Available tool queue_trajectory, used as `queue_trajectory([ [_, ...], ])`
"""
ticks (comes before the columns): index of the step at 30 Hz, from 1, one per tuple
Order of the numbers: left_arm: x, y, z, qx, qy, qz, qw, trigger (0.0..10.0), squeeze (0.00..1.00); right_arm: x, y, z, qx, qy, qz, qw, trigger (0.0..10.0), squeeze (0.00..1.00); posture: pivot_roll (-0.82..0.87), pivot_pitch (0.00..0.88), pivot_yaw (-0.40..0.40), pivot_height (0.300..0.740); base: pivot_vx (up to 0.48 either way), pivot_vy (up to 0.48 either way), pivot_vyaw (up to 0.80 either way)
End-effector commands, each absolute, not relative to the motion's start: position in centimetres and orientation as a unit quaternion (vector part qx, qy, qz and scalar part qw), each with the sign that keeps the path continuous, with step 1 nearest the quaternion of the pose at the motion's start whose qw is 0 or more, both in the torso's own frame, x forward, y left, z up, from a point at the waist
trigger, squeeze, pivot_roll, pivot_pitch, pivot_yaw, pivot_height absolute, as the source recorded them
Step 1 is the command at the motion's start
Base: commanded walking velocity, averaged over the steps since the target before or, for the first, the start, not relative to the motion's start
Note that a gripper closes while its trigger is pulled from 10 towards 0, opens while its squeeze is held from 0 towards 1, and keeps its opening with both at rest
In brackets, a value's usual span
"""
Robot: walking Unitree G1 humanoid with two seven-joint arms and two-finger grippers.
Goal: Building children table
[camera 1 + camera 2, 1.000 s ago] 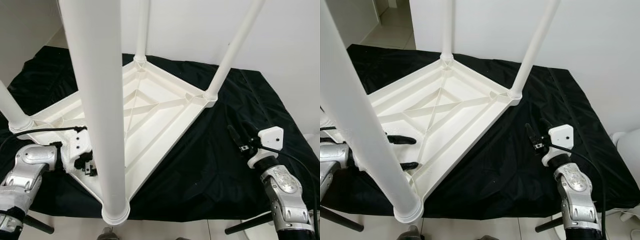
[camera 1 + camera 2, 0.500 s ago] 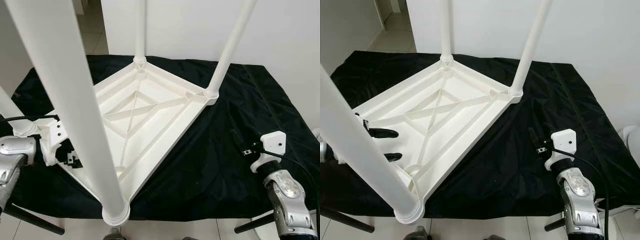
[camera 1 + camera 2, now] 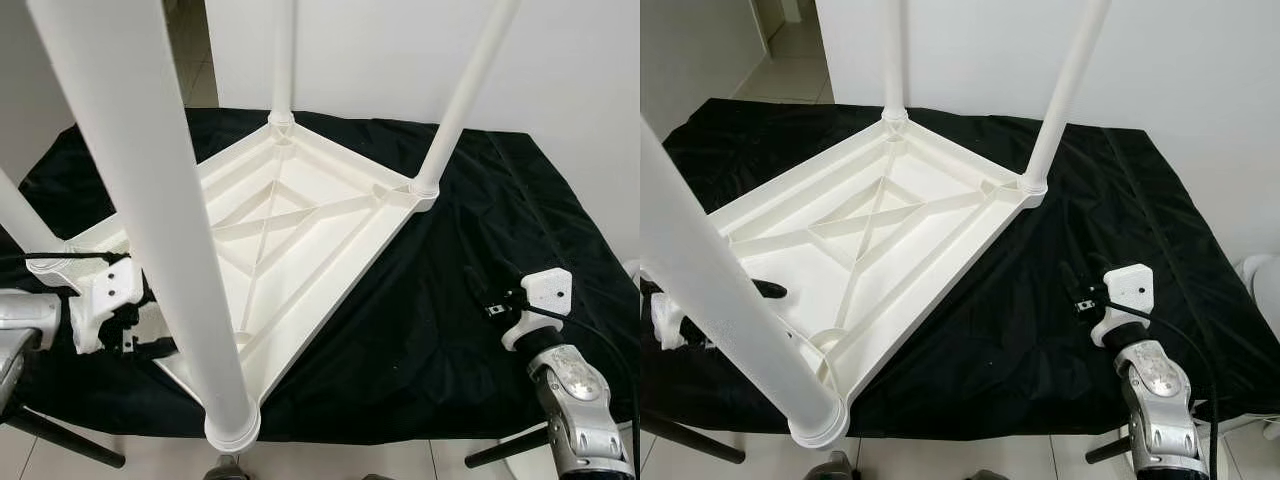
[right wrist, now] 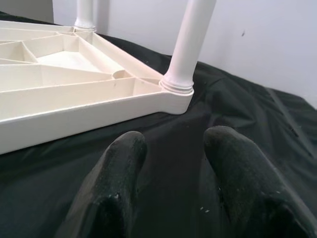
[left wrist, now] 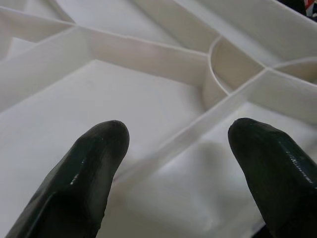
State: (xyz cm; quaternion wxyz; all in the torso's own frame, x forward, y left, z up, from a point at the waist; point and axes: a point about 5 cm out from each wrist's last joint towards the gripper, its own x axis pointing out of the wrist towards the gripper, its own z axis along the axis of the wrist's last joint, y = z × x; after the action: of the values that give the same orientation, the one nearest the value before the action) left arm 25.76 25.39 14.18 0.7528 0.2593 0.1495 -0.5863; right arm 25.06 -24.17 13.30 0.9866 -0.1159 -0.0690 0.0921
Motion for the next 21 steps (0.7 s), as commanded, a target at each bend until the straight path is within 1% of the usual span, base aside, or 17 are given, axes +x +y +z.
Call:
queue_trajectory([
  [1, 24.5, 25.1, 13.7, 0.254, 0.18, -0.67, 0.674, 10.0, 0.0, 25.2, -24.7, 13.4, -0.116, -0.068, 0.087, 0.987, 10.0, 0.0, 0.14, 0.014, -0.055, 0.74, 0.0, 0.0, 0.0],
  [3, 24.6, 25.1, 13.5, 0.258, 0.18, -0.664, 0.678, 10.0, 0.0, 25.2, -24.8, 13.5, -0.117, -0.07, 0.087, 0.987, 10.0, 0.0, 0.14, 0.016, -0.054, 0.74, 0.0, 0.0, 0.0],
  [5, 25.1, 24.8, 13.1, 0.268, 0.168, -0.65, 0.691, 10.0, 0.0, 25.2, -24.9, 13.6, -0.12, -0.071, 0.087, 0.986, 10.0, 0.0, 0.13, 0.02, -0.053, 0.74, 0.0, 0.0, 0.0],
  [9, 25.7, 24.4, 12.4, 0.282, 0.172, -0.635, 0.698, 10.0, 0.0, 25.2, -24.8, 13.7, -0.121, -0.072, 0.088, 0.986, 10.0, 0.0, 0.12, 0.023, -0.048, 0.74, 0.0, 0.0, 0.0],
  [13, 26.8, 24.0, 11.4, 0.316, 0.173, -0.602, 0.712, 10.0, 0.0, 25.1, -24.6, 13.6, -0.123, -0.072, 0.089, 0.986, 10.0, 0.0, 0.11, 0.026, -0.041, 0.74, 0.0, 0.0, 0.0],
  [14, 27.4, 24.0, 11.0, 0.333, 0.189, -0.586, 0.714, 10.0, 0.0, 25.1, -24.6, 13.6, -0.125, -0.071, 0.089, 0.986, 10.0, 0.0, 0.1, 0.027, -0.037, 0.74, 0.0, 0.0, 0.0],
  [16, 27.7, 24.0, 10.8, 0.343, 0.194, -0.578, 0.715, 10.0, 0.0, 25.1, -24.7, 13.7, -0.127, -0.072, 0.089, 0.985, 10.0, 0.0, 0.09, 0.028, -0.034, 0.74, 0.0, 0.0, 0.0],
  [20, 28.3, 24.1, 10.9, 0.339, 0.206, -0.574, 0.716, 10.0, 0.0, 24.9, -24.9, 13.8, -0.132, -0.072, 0.085, 0.985, 10.0, 0.0, 0.09, 0.028, -0.032, 0.74, 0.0, 0.0, 0.0],
  [21, 28.3, 24.2, 11.0, 0.331, 0.213, -0.582, 0.712, 10.0, 0.0, 24.8, -25.0, 13.9, -0.135, -0.071, 0.083, 0.985, 10.0, 0.0, 0.08, 0.03, -0.03, 0.74, 0.0, 0.0, 0.0],
])
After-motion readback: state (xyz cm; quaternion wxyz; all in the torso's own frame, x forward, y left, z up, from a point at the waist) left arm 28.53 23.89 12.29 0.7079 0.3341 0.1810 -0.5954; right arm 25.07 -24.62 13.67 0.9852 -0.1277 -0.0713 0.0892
